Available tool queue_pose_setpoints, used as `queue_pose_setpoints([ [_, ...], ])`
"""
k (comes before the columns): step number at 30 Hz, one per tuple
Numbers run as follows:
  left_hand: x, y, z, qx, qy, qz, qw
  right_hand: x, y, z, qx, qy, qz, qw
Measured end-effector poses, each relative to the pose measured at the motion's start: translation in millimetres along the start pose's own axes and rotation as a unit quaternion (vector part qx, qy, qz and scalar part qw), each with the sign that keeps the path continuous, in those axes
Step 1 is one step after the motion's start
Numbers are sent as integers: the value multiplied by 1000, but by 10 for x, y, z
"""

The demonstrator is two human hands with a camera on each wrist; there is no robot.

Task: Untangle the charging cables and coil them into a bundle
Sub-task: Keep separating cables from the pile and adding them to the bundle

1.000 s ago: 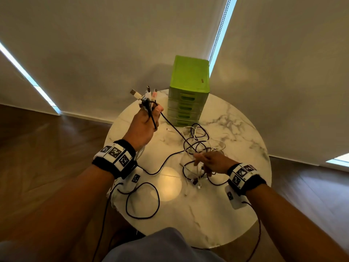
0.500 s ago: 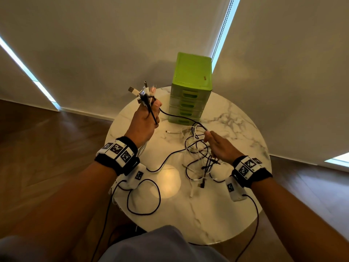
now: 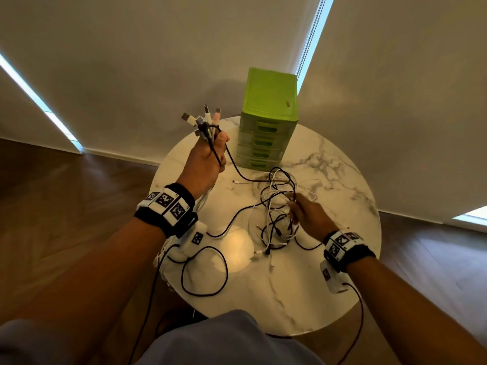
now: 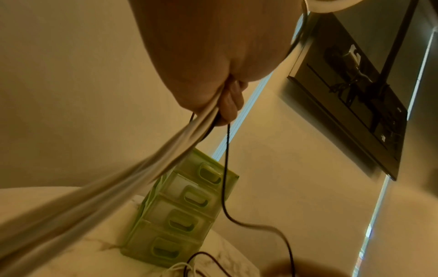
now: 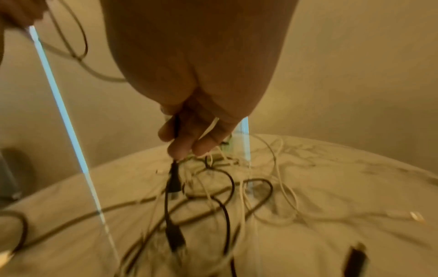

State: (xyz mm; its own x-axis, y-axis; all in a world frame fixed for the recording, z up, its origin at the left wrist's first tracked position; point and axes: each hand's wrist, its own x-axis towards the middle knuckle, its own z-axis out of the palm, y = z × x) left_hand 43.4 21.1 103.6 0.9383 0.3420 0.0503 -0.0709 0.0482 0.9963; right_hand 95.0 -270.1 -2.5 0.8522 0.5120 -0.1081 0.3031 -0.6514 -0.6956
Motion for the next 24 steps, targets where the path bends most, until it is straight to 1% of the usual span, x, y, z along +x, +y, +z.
queue_pose_setpoints([
  [2, -51, -79, 49, 18, -9, -19, 1000, 81, -192, -162, 0, 43, -18, 999],
  [4, -101, -150, 82, 53, -29, -29, 998, 167, -324, -256, 6, 42, -22, 999],
  [6, -126, -161, 90, 58, -44, -39, 997, 255, -393, -284, -17, 6, -10, 1000],
  [9, -176, -26, 6, 5, -52, -49, 997, 353, -456, -181, -33, -64, 19, 997],
  [10, -185, 33, -33, -4, -54, -45, 997, 391, -433, -138, -29, -87, 35, 995],
  [12, -184, 144, -143, -1, -58, -29, 998, 458, -389, -57, -70, -142, 58, 986],
  [13, -181, 194, -295, 3, -49, -18, 999, 542, -447, 20, -107, -171, 52, 978],
  [15, -196, 278, -616, 15, -27, -4, 1000, 691, -651, 169, -144, -190, 10, 971],
  [19, -355, 396, -1149, 41, 27, 9, 999, 907, -1291, 557, -42, -152, -98, 983],
  [21, -480, 426, -1408, 56, 62, 6, 996, 980, -1639, 858, 13, -182, -131, 974],
  [24, -673, 408, -1785, 68, 88, 4, 994, 978, -2075, 1410, 56, -235, -135, 961],
])
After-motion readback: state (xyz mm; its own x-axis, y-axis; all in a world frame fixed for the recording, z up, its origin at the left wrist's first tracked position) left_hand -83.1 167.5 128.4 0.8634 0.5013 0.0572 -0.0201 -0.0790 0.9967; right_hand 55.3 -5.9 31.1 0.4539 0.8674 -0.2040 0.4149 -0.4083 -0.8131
